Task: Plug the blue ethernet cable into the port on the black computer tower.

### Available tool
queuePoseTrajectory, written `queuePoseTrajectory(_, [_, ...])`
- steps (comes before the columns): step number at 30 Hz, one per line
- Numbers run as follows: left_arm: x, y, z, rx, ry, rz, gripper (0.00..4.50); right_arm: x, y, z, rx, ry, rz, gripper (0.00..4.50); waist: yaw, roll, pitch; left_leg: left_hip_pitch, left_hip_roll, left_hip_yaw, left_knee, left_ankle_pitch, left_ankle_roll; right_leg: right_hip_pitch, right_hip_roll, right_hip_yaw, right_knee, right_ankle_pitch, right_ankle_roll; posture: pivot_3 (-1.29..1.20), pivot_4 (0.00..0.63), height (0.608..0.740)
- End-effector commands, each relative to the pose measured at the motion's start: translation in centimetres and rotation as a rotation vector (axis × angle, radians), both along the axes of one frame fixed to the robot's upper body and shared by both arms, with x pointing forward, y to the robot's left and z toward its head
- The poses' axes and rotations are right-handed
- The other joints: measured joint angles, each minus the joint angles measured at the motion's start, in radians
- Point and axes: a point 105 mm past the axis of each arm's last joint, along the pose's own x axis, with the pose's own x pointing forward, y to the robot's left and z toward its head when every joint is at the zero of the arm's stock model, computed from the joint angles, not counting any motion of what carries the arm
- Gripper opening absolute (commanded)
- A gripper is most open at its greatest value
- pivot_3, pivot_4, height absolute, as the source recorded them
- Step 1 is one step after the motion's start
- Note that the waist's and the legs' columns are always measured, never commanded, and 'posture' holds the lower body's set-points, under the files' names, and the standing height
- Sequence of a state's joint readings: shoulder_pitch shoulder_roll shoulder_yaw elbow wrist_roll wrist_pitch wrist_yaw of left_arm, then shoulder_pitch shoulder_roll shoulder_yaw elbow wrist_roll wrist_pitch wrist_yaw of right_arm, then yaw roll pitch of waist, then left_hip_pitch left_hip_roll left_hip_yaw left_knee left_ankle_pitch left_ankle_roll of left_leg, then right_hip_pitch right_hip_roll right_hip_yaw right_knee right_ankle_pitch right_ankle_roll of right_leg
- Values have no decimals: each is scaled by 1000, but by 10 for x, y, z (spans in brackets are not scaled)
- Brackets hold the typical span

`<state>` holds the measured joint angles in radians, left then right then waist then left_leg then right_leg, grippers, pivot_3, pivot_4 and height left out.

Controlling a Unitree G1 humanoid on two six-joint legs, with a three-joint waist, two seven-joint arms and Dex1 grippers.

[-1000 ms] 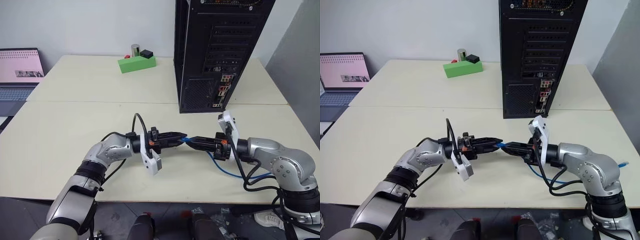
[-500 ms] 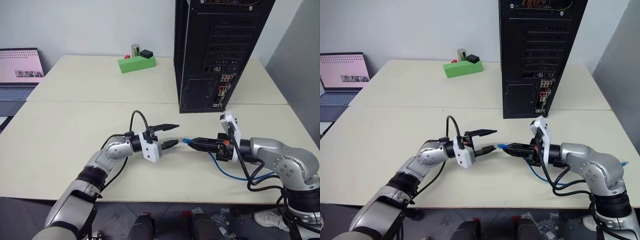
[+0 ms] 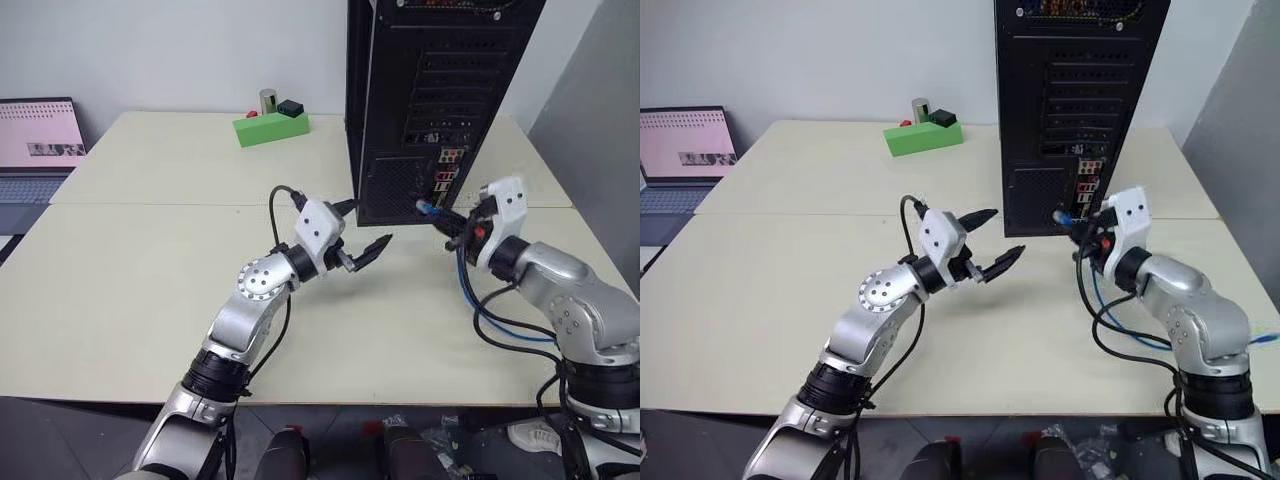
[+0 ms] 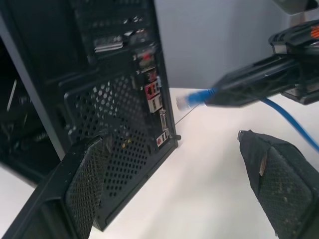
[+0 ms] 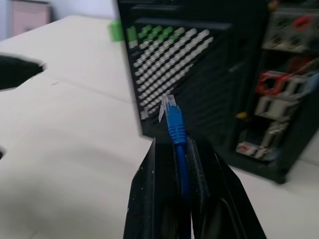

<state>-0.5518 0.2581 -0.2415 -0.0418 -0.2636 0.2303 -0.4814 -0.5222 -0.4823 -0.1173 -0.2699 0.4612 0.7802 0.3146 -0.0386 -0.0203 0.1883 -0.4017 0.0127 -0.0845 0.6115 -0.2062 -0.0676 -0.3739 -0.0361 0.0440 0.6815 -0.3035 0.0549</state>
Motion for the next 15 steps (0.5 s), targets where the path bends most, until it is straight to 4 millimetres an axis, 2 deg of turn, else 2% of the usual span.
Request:
queuePoseTrajectory(1, [3, -12, 30, -46, -68, 52, 4301, 18, -13, 20, 8, -84, -144, 0, 3, 0, 0, 0, 0, 0, 0, 0, 0, 0, 0, 0, 0, 0, 0, 0, 150, 740])
queuePoseTrajectory(7, [6, -28, 37, -42, -120, 87, 4301, 29, -20, 16, 9, -76, -218, 0, 7, 0, 0, -1, 0, 1, 0, 0, 0, 0, 0, 1, -1, 0, 0, 0, 150, 740])
queuePoseTrajectory(15, [11, -27, 39, -61, -122, 127, 4301, 33, -20, 13, 17, -66, -240, 0, 5, 0, 0, 0, 0, 1, 0, 0, 0, 0, 0, 1, -1, 0, 0, 0, 150, 740])
